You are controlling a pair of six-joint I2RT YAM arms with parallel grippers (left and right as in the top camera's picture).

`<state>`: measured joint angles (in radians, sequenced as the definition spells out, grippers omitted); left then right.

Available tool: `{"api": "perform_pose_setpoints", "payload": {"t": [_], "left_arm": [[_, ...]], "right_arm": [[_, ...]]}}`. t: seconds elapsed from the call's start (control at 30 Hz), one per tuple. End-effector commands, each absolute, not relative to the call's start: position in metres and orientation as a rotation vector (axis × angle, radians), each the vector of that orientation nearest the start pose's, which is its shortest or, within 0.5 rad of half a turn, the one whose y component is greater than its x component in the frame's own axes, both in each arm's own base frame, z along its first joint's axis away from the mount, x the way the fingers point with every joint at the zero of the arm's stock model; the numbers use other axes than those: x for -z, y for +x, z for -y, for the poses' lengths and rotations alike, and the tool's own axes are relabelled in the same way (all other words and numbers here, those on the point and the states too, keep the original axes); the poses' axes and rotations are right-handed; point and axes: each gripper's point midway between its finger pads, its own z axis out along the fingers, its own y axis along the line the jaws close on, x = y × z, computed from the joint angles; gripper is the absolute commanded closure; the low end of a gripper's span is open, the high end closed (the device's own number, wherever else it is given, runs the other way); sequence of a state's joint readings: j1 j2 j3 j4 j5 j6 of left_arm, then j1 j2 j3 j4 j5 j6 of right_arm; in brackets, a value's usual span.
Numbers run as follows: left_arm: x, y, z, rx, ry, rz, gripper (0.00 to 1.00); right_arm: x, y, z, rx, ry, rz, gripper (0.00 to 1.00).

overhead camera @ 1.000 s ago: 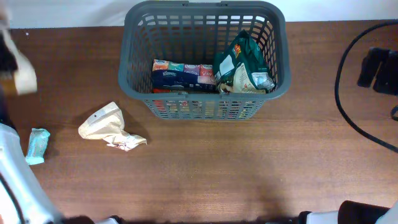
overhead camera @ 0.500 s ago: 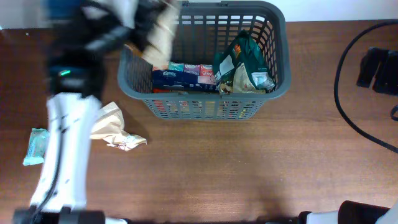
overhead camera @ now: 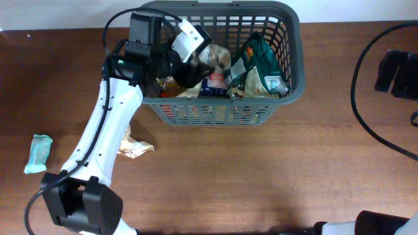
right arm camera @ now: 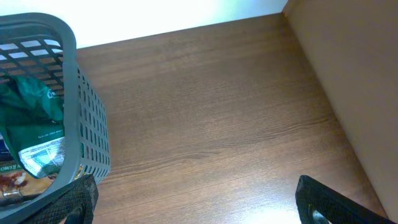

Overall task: Pack container
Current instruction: 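Carry the beans pouch over the basket with left gripper and release, then grasp the crumpled cream paper bag with left gripper and lift it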

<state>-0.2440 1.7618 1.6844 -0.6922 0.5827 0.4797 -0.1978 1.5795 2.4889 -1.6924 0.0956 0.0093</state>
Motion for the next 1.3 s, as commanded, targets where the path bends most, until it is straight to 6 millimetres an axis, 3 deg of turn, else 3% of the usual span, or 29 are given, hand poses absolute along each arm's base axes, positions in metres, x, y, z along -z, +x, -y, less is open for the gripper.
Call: {"api": "perform_pose_setpoints", "payload": {"t": [0.0, 0.07, 0.17, 0.27, 0.3, 0.37, 0.43, 0.5, 0.6, 0.7, 0.83, 0.97, 1.03, 1.27], "left_arm": [[-0.266, 0.454, 0.191, 0.384, 1.040, -1.982, 0.00], [-0.284, 0.462, 0.184, 0.339, 1.006, -1.941, 0.00], [-0.338, 0.477, 0.158, 0.259, 0.880, -1.853, 0.00], [-0.393, 0.487, 0.103, 0.120, 0.637, -1.831, 0.03], [-0.408, 0.487, 0.074, 0.058, 0.518, -1.842, 0.03], [-0.416, 0.482, 0.027, -0.039, 0.343, -1.886, 0.03], [-0.402, 0.468, -0.027, -0.126, 0.122, -1.997, 0.03], [-0.377, 0.450, -0.067, -0.163, -0.069, -2.117, 0.03], [-0.337, 0.425, -0.102, -0.195, -0.182, -2.270, 0.03], [-0.291, 0.401, -0.123, -0.167, -0.352, -2.406, 0.01], [-0.227, 0.379, -0.125, -0.075, -0.668, -2.508, 0.00], [-0.177, 0.374, -0.114, 0.015, -1.014, -2.464, 0.01], [-0.154, 0.369, -0.108, -0.027, -1.139, -2.430, 0.01], [-0.099, 0.352, -0.073, -0.238, -1.270, -2.336, 0.01]], "right_arm": [[-0.436, 0.288, 0.074, 0.198, 0.287, -2.340, 0.01], [-0.436, 0.288, 0.074, 0.194, 0.285, -2.340, 0.01], [-0.436, 0.288, 0.074, 0.194, 0.285, -2.340, 0.01], [-0.436, 0.287, 0.074, 0.194, 0.285, -2.338, 0.01], [-0.436, 0.287, 0.074, 0.194, 0.285, -2.338, 0.01], [-0.436, 0.287, 0.074, 0.194, 0.285, -2.338, 0.01], [-0.436, 0.287, 0.074, 0.194, 0.285, -2.338, 0.01], [-0.436, 0.287, 0.074, 0.194, 0.285, -2.338, 0.01], [-0.436, 0.287, 0.074, 0.194, 0.285, -2.337, 0.01], [-0.436, 0.287, 0.073, 0.189, 0.283, -2.338, 0.01], [-0.437, 0.288, 0.070, 0.171, 0.275, -2.336, 0.01], [-0.437, 0.289, 0.070, 0.167, 0.273, -2.335, 0.01], [-0.437, 0.288, 0.070, 0.167, 0.273, -2.336, 0.01], [-0.438, 0.290, 0.069, 0.158, 0.269, -2.326, 0.01]]}}
